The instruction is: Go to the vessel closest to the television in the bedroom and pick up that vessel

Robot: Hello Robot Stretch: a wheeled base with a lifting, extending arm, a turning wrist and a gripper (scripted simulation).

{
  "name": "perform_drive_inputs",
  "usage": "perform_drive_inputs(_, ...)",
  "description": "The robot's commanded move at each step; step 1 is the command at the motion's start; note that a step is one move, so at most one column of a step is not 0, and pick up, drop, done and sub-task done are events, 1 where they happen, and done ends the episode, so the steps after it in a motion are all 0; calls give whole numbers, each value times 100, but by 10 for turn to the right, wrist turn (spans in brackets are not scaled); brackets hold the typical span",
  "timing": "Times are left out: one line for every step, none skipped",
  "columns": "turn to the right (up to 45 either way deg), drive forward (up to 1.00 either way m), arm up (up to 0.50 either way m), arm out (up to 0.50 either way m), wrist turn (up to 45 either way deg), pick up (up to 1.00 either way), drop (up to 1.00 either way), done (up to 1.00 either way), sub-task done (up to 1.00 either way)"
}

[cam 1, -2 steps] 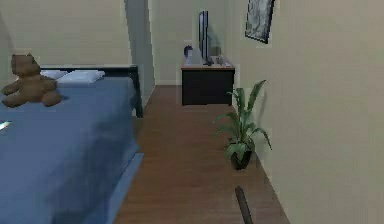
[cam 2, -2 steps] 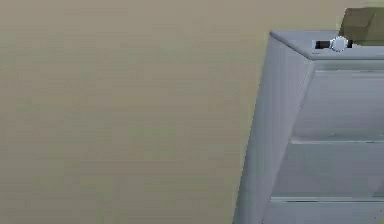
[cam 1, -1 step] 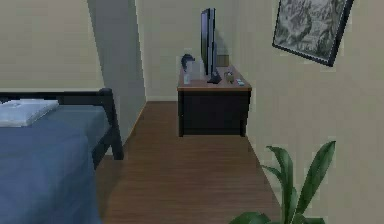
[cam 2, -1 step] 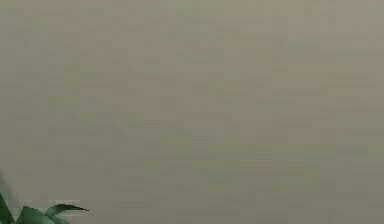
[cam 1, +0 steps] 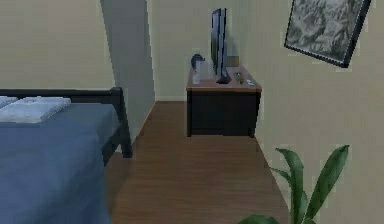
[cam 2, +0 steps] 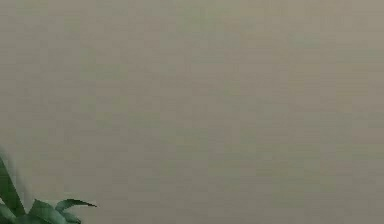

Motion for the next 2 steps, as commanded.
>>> perform_drive_inputs(-30,0,0,0,0,0,0,0,0)
perform_drive_inputs(0,40,0,0,0,0,0,0,0)
